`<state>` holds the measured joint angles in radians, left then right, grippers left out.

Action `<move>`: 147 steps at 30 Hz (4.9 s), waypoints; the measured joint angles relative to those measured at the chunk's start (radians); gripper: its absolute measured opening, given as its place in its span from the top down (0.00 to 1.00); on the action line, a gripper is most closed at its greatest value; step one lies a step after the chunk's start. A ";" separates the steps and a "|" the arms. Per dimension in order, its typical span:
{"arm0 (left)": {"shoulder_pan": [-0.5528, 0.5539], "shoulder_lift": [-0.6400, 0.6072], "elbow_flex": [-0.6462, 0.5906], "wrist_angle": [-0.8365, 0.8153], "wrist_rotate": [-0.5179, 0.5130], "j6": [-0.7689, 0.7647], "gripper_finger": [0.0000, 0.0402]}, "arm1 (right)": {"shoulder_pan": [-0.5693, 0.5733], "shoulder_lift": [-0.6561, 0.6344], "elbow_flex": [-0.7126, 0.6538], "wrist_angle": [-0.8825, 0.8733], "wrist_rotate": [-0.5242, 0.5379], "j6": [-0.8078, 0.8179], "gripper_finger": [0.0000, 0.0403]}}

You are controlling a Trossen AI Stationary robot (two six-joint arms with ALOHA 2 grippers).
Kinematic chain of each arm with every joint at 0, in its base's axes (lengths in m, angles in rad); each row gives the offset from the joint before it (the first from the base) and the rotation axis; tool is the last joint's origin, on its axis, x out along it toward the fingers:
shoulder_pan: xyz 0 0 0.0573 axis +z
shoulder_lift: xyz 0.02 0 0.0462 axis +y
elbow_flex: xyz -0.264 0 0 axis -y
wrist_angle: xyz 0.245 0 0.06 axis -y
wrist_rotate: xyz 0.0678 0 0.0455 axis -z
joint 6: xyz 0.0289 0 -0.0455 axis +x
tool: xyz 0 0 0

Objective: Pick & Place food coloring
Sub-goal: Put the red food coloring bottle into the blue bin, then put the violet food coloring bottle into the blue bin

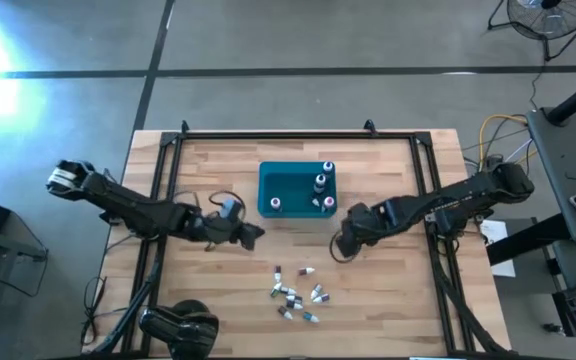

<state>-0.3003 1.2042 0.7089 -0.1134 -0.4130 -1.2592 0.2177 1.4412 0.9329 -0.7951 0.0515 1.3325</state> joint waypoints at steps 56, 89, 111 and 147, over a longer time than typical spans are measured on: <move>-0.036 0.898 0.855 -0.770 0.229 -0.443 0.65 | 0.190 -0.002 -0.154 -0.140 0.061 -0.179 0.43; 0.295 0.504 0.841 -0.626 -0.139 0.243 0.88 | 0.189 -0.247 -0.119 -0.106 0.455 -0.178 0.44; 0.091 0.483 0.841 -0.634 -0.041 0.263 0.48 | 0.208 0.010 -0.124 0.343 0.150 -0.893 0.47; -0.305 0.474 0.448 -0.648 -0.029 -0.053 0.48 | 0.293 0.662 0.472 0.174 0.027 -0.909 0.66</move>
<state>-0.6056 1.6779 1.1564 -0.7618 -0.4421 -1.3127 0.5109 2.1033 1.4046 -0.6210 0.0783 0.4236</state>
